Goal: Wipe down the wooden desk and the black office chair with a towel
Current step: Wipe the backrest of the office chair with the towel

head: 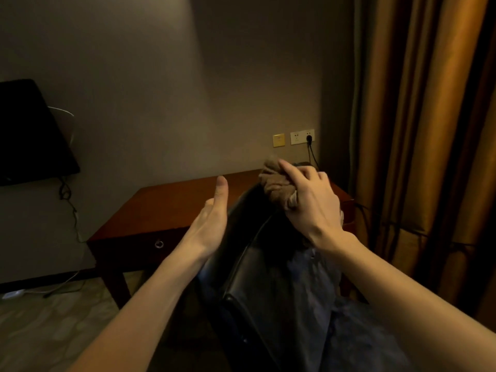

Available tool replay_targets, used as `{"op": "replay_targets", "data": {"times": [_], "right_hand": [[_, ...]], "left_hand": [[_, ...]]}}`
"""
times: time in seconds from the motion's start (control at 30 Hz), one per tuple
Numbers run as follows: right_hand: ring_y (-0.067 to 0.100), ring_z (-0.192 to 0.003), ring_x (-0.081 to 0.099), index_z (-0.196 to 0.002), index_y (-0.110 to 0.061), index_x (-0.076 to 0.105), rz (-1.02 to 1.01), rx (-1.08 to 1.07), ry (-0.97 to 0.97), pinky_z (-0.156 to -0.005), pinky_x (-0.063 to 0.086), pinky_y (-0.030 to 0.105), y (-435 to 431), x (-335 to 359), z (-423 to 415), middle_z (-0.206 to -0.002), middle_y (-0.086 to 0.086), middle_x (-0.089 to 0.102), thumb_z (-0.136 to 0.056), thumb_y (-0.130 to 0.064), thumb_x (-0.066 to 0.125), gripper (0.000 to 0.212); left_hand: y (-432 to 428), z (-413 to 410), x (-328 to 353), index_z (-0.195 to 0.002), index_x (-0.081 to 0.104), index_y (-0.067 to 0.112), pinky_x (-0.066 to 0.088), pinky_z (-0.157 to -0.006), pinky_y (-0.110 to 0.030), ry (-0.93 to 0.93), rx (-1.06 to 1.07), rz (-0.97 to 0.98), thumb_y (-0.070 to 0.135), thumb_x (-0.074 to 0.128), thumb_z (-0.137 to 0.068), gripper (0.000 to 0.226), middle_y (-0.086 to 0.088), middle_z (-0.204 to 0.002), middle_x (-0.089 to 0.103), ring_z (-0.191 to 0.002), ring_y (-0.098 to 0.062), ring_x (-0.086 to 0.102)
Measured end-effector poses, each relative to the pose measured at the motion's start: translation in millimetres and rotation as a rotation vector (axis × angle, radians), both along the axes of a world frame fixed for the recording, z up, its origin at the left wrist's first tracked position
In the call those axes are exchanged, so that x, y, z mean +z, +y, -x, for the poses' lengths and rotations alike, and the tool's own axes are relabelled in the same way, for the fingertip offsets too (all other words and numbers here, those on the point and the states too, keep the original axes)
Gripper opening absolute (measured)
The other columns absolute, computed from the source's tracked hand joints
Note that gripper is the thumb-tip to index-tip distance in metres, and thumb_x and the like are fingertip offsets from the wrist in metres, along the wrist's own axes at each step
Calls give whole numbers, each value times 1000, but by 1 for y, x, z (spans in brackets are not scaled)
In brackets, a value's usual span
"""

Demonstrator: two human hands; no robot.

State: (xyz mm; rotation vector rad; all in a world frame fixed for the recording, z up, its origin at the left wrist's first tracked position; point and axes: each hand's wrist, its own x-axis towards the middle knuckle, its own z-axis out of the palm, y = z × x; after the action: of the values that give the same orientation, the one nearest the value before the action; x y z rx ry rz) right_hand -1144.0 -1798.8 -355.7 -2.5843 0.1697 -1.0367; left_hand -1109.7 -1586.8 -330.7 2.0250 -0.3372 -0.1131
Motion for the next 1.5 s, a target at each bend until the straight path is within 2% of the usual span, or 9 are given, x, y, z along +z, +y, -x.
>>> {"op": "replay_targets", "data": {"times": [0.1, 0.2, 0.57, 0.67, 0.93, 1.03, 1.13, 1.23, 1.5], "right_hand": [[31, -126, 40, -162, -45, 8, 207, 154, -79, -86, 49, 44, 16, 8, 12, -144, 7, 43, -92, -33, 64, 90], [40, -126, 44, -159, -41, 5, 509, 287, 5, -87, 51, 52, 27, -9, 0, -145, 15, 45, -91, -49, 32, 74], [42, -136, 34, -158, -36, 19, 221, -115, 235, -106, 40, 56, -53, -3, -95, -148, 16, 38, -98, -36, 62, 74], [42, -136, 33, -157, -32, 20, 174, -98, 282, -109, 38, 59, -39, 7, -85, -147, 17, 38, -94, -34, 67, 78], [37, -129, 33, -161, -43, 7, 355, 47, 34, -98, 43, 51, 10, 6, -27, -146, 14, 33, -95, -46, 59, 84], [38, -131, 31, -161, -44, 5, 415, 23, 126, -99, 41, 50, -13, -1, -44, -147, 13, 30, -98, -48, 56, 81], [39, -130, 34, -161, -43, 6, 530, 42, 167, -99, 42, 52, -32, -8, -69, -147, 16, 33, -98, -48, 57, 82], [38, -129, 34, -161, -42, 9, 592, 10, 156, -99, 41, 52, -56, -5, -97, -145, 15, 35, -96, -46, 61, 83], [41, -137, 33, -161, -39, 16, 305, -194, 307, -109, 37, 56, -140, -6, -138, -147, 17, 36, -96, -40, 65, 82]], "left_hand": [[0, -3, -6, -151, 48, 31, 23, -125, -48, -56, -96, -61, 108, 4, -58, 129, 3, -156, 48, -148, -16, 37], [2, -7, -10, -145, 55, 39, 32, -121, -43, -117, -147, -139, 106, 3, -62, 118, 8, -144, 60, -136, -9, 49], [3, -14, -3, -146, 47, 43, 42, -111, -57, -120, -199, -307, 107, 4, -62, 115, -2, -139, 61, -127, -23, 58], [3, -13, 5, -134, 55, 37, 46, -105, -48, -96, -210, -278, 105, 17, -65, 104, 3, -129, 63, -118, -18, 60], [-49, -74, 23, -140, 54, 18, 49, -106, -41, -211, -238, -617, 47, 45, -65, 81, -9, -141, 60, -127, -27, 58], [-66, -80, 18, -142, 44, 8, 45, -104, -36, -284, -236, -722, 36, 47, -91, 58, -18, -147, 53, -131, -34, 53], [-64, -78, 5, -130, 43, 14, 48, -97, -42, -490, -193, -922, 40, 41, -103, 37, -12, -141, 56, -125, -33, 57], [-56, -81, 0, -144, 34, 19, 47, -102, -40, -501, -226, -935, 43, 40, -105, 46, -5, -147, 52, -125, -26, 57], [-47, -73, 5, -151, 28, 28, 45, -102, -33, -495, -226, -874, 46, 42, -105, 51, 6, -143, 53, -120, -15, 55]]}}
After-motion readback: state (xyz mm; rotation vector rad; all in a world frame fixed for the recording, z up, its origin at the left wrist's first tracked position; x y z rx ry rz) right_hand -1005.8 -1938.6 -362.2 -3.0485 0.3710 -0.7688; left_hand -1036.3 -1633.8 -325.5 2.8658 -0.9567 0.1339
